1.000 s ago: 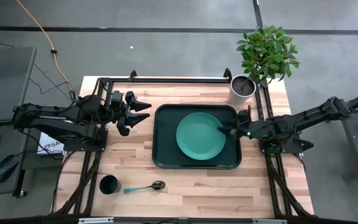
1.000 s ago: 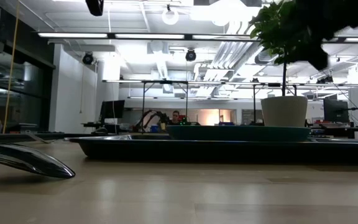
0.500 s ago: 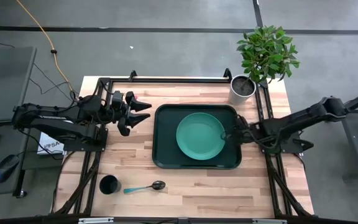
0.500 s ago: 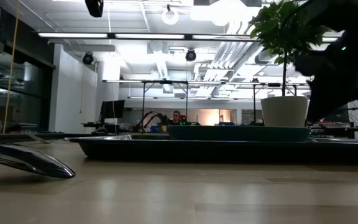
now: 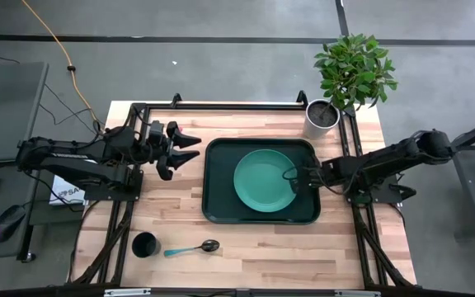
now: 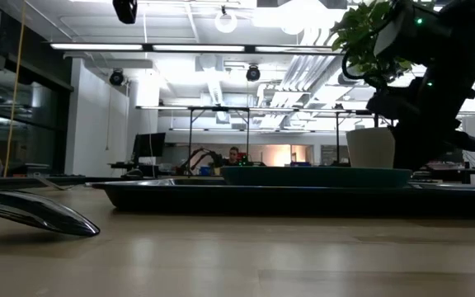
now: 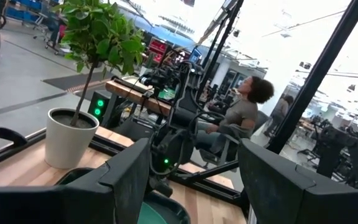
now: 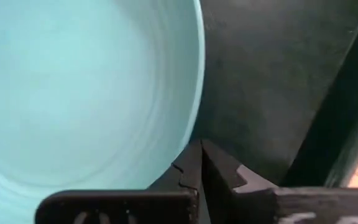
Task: Pick and place plate/cup/fork/spoon on tray
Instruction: Put the green plate on the green serving tray, then put the blue cup on the green serving tray
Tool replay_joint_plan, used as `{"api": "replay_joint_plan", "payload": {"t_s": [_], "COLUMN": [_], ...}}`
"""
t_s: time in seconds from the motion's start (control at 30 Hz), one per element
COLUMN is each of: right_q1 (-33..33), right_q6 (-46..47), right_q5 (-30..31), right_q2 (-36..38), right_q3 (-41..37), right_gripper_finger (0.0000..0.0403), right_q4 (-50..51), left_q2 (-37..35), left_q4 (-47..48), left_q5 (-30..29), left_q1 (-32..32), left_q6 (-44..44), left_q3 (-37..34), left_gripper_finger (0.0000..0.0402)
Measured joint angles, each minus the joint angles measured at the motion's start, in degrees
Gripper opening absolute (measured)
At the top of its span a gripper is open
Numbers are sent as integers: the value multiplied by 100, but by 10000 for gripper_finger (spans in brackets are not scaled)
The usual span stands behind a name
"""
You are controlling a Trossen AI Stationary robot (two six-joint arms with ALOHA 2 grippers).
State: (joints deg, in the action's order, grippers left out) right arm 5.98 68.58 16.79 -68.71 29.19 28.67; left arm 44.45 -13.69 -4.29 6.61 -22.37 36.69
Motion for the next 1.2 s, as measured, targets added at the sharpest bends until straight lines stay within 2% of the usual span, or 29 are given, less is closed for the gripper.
{"api": "replay_joint_plan", "payload": {"t_s": [0.37, 0.53, 0.67, 0.73, 0.87, 0.97, 1.1, 1.2], "right_q1": [-39, -53, -74, -34, 204, 347, 391, 348], "right_q6": [-68, -261, -383, -846, -2322, -3255, -4231, -4470], "right_q5": [-117, -17, 191, 263, 267, 446, 592, 591], "right_q2": [0, 219, 1069, 1719, 3017, 3707, 4168, 4248], "right_q3": [0, 0, 0, 0, 0, 0, 7, 7], "right_gripper_finger": [0, 0, 0, 0, 0, 0, 0, 0], "right_q4": [-807, -471, -7, -143, -1353, -2554, -3692, -3876], "left_q2": [0, 0, 0, 0, -2, -2, -2, -2], "left_q4": [208, 211, 227, 235, 381, 600, 668, 668], "left_q5": [0, 0, 14, 59, 90, 98, 313, 326], "left_q1": [0, 0, 0, 0, 0, 0, 0, -2], "left_q6": [2, 2, 2, 79, 339, 504, 804, 937], "left_q3": [0, 0, 0, 0, 4, 4, 4, 4], "left_gripper_finger": [227, 227, 227, 227, 227, 227, 227, 227]}}
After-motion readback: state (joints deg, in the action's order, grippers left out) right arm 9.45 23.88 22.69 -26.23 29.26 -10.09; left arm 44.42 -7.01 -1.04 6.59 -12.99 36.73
